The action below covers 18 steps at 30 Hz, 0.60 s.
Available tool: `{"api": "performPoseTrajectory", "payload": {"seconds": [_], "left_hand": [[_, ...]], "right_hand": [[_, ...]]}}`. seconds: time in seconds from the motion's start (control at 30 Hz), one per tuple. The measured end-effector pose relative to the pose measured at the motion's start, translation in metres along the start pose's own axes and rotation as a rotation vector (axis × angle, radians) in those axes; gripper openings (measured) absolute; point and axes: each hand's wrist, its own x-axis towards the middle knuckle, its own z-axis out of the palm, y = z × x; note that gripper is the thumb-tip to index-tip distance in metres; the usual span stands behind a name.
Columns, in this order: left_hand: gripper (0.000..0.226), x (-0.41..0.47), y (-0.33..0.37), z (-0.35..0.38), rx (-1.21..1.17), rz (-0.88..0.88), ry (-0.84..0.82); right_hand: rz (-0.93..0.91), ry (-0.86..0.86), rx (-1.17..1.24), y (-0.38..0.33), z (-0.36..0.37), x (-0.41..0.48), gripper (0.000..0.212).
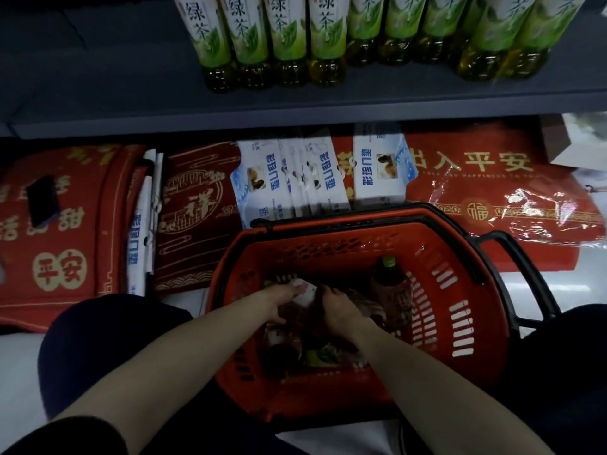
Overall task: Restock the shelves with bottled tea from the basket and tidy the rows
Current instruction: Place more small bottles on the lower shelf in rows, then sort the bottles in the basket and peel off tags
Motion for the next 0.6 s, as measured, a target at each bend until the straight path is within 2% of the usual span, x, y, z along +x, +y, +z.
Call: {"api": "performPoseTrajectory", "payload": {"seconds": [0.1, 0.23, 0.3, 0.43, 0.6], "left_hand": [[0.025, -0.01, 0.004, 0.0, -0.033, -0.046, -0.005], [0.023, -0.005, 0.001, -0.003, -0.114, -0.019, -0.071], [0.043, 0.005, -0.003, -0.007, -0.086, 0.023, -0.025], [0.088, 0.003, -0.006, -0.006, 0.013, 0.14, 0.184], [0.137, -0.023, -0.001, 0.004, 0.04, 0.326, 0.273]], "right_hand": [[-0.02, 0.033, -0.032, -0.002, -0.001, 0.001, 0.057], [-0.037, 0.07, -0.045, -0.005, -0.003, 0.001, 0.043], [-0.049, 0.096, -0.032, -0.008, -0.003, -0.006, 0.042], [-0.04, 0.116, 0.033, -0.008, -0.015, -0.024, 0.045], [-0.072, 0.171, 0.079, -0.01, -0.063, -0.051, 0.04]]}}
